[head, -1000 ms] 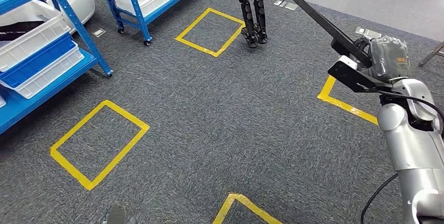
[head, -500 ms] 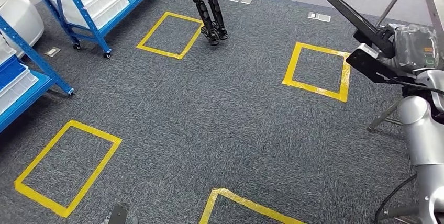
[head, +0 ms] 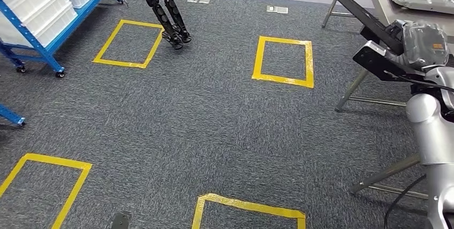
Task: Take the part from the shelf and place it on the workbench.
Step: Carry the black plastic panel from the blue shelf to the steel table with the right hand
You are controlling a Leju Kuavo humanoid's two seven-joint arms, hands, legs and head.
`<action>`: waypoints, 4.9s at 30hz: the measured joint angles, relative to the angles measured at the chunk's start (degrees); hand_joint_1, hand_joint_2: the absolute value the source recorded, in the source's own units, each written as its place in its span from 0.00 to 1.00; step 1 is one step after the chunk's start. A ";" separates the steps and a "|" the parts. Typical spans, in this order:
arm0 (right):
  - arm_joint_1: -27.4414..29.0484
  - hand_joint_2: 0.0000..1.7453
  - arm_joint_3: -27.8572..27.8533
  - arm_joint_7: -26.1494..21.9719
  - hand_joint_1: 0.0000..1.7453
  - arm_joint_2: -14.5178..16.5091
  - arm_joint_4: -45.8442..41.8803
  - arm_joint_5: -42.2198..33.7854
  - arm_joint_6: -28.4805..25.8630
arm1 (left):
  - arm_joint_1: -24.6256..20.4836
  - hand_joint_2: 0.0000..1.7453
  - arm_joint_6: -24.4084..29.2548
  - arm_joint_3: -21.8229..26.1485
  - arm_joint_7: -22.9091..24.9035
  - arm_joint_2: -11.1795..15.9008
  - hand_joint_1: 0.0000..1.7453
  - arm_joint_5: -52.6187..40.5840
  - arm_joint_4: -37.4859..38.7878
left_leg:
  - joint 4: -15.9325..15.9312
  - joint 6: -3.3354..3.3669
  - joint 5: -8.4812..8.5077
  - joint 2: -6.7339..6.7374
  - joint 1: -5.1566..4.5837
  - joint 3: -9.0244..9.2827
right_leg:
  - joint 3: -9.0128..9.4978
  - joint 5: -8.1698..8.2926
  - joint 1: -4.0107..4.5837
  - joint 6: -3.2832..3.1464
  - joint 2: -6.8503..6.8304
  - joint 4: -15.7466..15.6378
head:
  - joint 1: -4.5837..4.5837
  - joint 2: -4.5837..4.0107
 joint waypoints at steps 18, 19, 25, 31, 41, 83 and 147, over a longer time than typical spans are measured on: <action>1.15 1.00 -1.75 0.79 1.00 -3.13 -1.59 -0.99 0.20 | -0.27 1.00 -0.52 0.44 -0.29 -0.21 0.00 -0.68 0.00 | 3.29 -1.62 -3.08 7.62 -0.77 -1.64 | 2.02 -0.78 0.52 -1.77 -8.63 -0.76 | 0.49 0.00; 1.21 1.00 -1.83 0.81 1.00 -3.14 -1.72 -1.04 0.20 | -0.22 1.00 -0.53 0.44 -0.32 -0.20 0.00 -0.71 0.01 | 6.93 -1.84 -5.11 5.96 -0.59 -3.13 | 1.95 -0.69 0.59 -2.10 -8.06 -0.76 | 0.46 0.00; 1.94 1.00 -1.88 0.83 1.00 -2.92 -1.97 -1.21 0.28 | -0.09 1.00 -0.52 0.44 -0.34 -0.22 0.00 -0.78 0.02 | 9.22 -2.08 -3.43 3.21 0.34 -4.11 | 1.80 -0.53 0.69 -2.46 -3.65 -0.37 | 0.48 0.00; 2.25 1.00 -2.09 0.82 1.00 -3.26 -2.17 -1.29 0.48 | 0.05 1.00 -0.43 0.51 -0.60 -0.27 0.00 -0.68 0.01 | 0.34 -1.02 -0.06 1.32 0.21 -0.51 | -0.19 0.45 0.75 -0.57 -0.30 -0.11 | 0.50 0.00; 3.26 1.00 -2.45 0.83 1.00 -3.38 -2.22 -1.42 0.63 | 0.09 1.00 -0.48 0.66 -1.13 -0.45 0.00 -0.60 -0.01 | -0.73 0.26 0.77 9.10 -0.41 -0.50 | -0.84 -2.59 0.67 1.14 -10.45 5.05 | 1.01 0.00; 2.65 1.00 -2.63 0.72 1.00 -3.71 -2.37 -2.20 -0.49 | 0.31 1.00 -0.36 1.52 -1.83 -0.19 0.00 -0.17 0.03 | 10.80 -2.28 -5.04 6.66 0.23 -5.89 | 2.24 -0.89 1.20 -2.89 -7.67 -0.28 | 1.14 0.00; 7.99 1.00 -4.22 0.94 1.00 -5.45 -3.46 4.11 -0.54 | -0.99 1.00 -6.60 2.29 4.35 -0.44 0.00 -2.48 0.02 | 17.13 -3.65 -5.51 4.78 1.42 -10.37 | 4.36 -3.31 0.98 -3.99 -7.35 0.22 | 1.34 0.00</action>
